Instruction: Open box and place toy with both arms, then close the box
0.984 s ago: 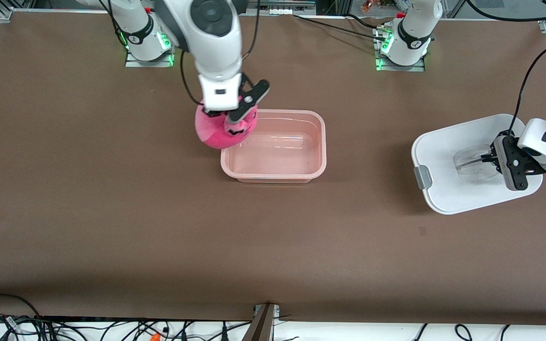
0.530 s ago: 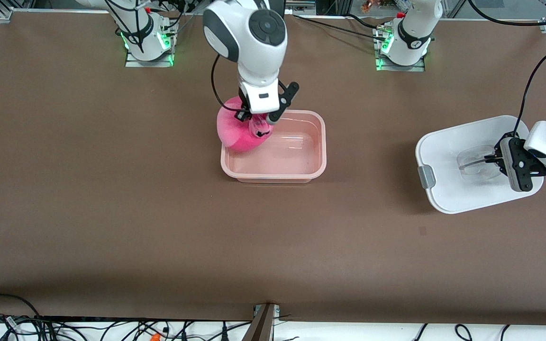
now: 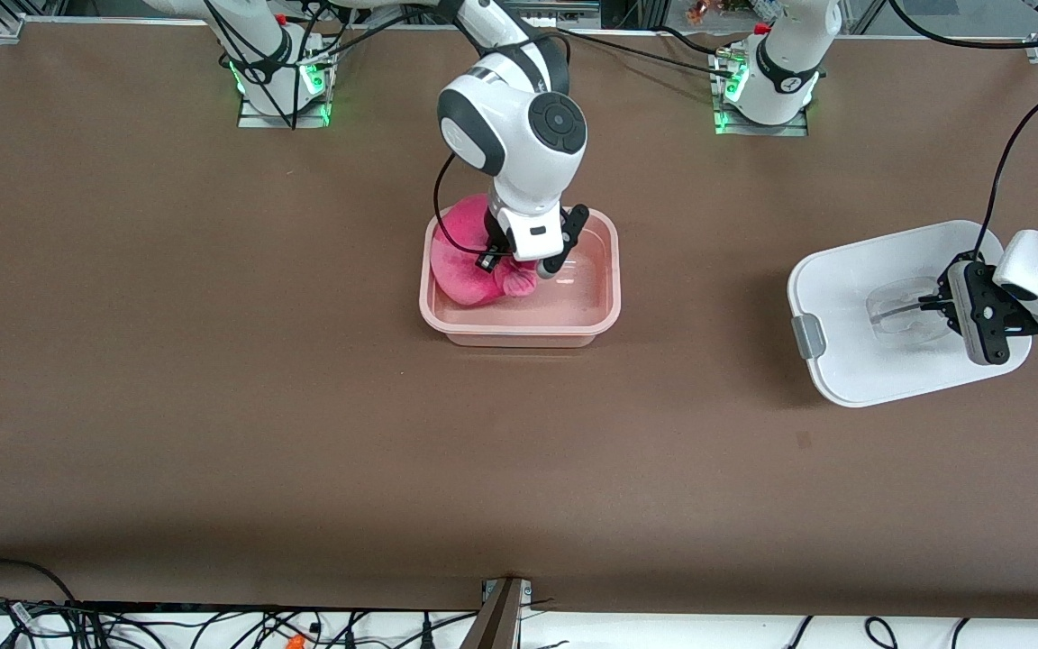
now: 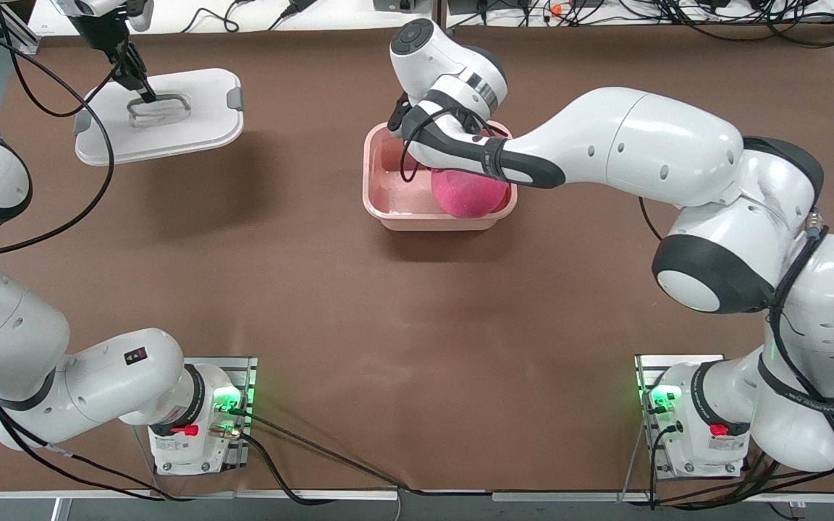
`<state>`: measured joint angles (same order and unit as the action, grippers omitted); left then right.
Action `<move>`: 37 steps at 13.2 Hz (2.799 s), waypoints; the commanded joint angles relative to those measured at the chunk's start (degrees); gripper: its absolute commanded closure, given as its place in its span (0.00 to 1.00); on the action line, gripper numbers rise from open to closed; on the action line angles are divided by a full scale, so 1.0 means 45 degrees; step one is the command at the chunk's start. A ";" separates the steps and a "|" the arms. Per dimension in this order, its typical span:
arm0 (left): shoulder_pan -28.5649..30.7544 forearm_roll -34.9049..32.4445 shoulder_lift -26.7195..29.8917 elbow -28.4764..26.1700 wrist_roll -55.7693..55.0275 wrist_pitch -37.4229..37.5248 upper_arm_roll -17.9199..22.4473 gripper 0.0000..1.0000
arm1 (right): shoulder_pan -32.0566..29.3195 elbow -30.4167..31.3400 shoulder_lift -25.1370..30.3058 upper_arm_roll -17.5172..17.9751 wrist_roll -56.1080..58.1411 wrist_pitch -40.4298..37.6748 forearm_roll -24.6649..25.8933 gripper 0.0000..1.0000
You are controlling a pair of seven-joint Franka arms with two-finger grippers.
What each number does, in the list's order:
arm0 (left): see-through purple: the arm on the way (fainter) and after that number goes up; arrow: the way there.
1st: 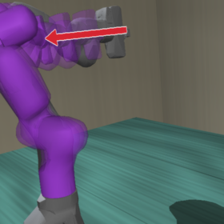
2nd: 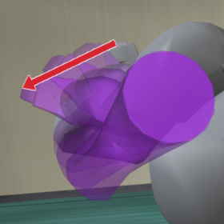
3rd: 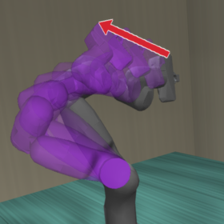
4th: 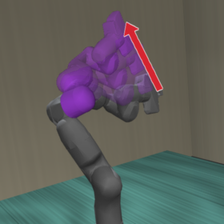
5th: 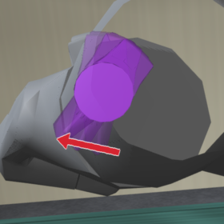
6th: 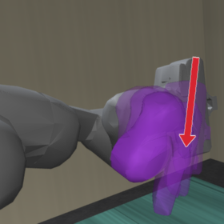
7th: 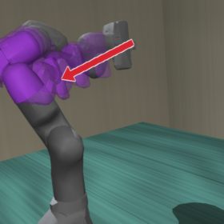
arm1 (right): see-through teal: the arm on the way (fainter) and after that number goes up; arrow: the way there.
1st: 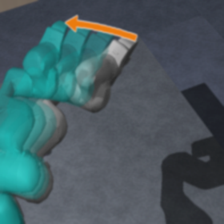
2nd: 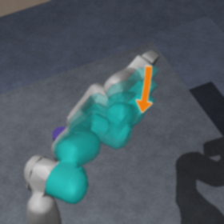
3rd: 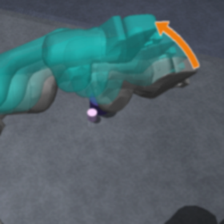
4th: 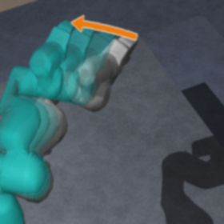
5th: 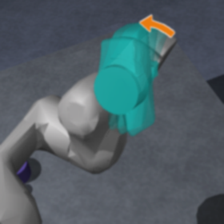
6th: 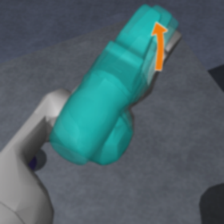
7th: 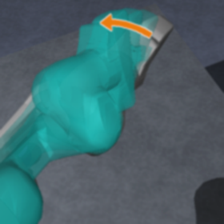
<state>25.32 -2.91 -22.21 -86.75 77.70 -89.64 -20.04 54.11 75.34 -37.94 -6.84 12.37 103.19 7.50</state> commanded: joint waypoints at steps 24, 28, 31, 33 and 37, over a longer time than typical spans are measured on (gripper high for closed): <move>0.0037 -0.0232 -0.0104 0.0273 0.0234 0.0156 -0.0078 1.00 | 0.0047 -0.1100 0.1435 -0.3201 -0.3022 0.1720 -0.0904 0.00; 0.0037 -0.0252 -0.0104 0.0293 0.0234 0.0155 -0.0097 1.00 | -0.0988 0.0421 0.3623 -0.5038 -0.3197 0.0745 -0.3501 0.00; 0.0037 -0.0252 -0.0104 0.0273 0.0234 0.0155 -0.0097 1.00 | -0.0989 0.1126 0.4777 -0.6115 -0.3373 -0.0623 -0.3523 0.00; 0.0037 -0.0232 -0.0104 0.0273 0.0234 0.0155 -0.0097 1.00 | -0.0969 0.1750 0.5460 -0.6545 -0.3373 -0.0820 -0.3523 0.00; 0.0037 -0.0232 -0.0104 0.0273 0.0234 0.0155 -0.0097 1.00 | -0.2329 0.1890 0.6320 -0.6220 -0.3180 -0.2672 -0.3328 0.00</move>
<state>25.35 -2.91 -22.29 -86.75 77.70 -89.64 -20.07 47.35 81.82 -12.93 -37.30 -1.67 93.87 -7.57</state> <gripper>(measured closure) 0.934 0.000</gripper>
